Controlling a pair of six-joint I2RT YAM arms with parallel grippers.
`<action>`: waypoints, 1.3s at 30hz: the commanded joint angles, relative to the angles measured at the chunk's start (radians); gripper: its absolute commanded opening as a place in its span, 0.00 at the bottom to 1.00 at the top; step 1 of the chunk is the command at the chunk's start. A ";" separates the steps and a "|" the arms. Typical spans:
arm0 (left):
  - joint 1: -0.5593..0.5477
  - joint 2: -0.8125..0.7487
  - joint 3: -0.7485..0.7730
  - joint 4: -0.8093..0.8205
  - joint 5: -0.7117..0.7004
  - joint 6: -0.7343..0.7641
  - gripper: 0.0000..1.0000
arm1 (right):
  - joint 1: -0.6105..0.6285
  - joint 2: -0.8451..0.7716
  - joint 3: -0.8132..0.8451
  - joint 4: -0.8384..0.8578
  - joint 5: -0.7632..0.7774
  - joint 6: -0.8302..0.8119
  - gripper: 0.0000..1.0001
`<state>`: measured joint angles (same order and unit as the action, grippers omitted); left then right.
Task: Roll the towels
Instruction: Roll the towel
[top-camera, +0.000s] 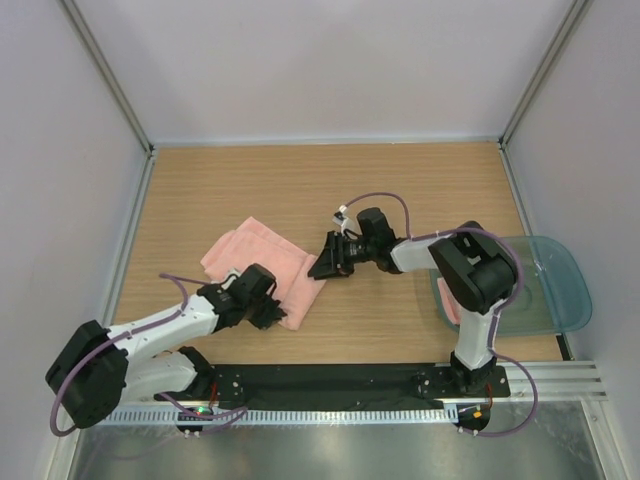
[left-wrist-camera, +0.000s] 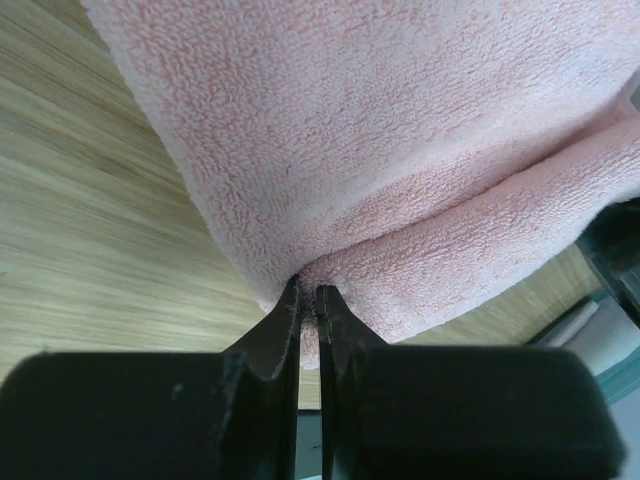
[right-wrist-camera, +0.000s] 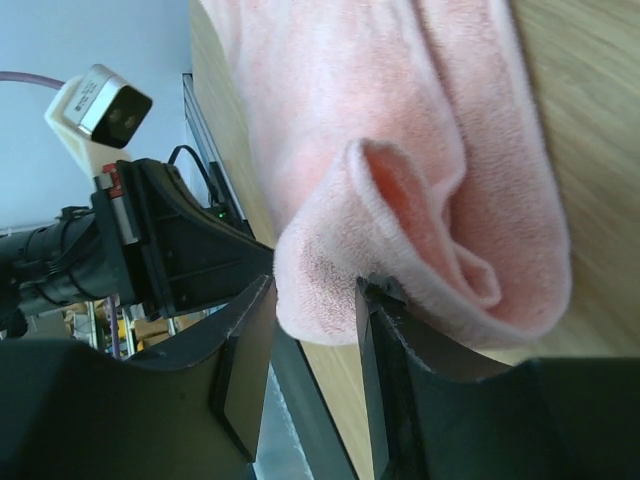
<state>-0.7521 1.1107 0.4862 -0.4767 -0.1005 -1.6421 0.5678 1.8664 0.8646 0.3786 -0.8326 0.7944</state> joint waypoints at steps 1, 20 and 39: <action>0.011 0.044 -0.018 -0.005 -0.048 0.022 0.00 | 0.004 0.071 -0.003 0.141 -0.020 0.025 0.45; -0.015 0.124 0.297 -0.402 -0.330 0.337 0.26 | 0.004 0.045 0.135 -0.432 0.332 -0.218 0.41; -0.236 0.308 0.437 0.067 -0.269 0.771 0.25 | 0.014 -0.004 0.243 -0.575 0.336 -0.245 0.40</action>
<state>-0.9878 1.3594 0.9653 -0.5709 -0.4297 -0.9306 0.5808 1.8912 1.0851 -0.1223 -0.5610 0.5930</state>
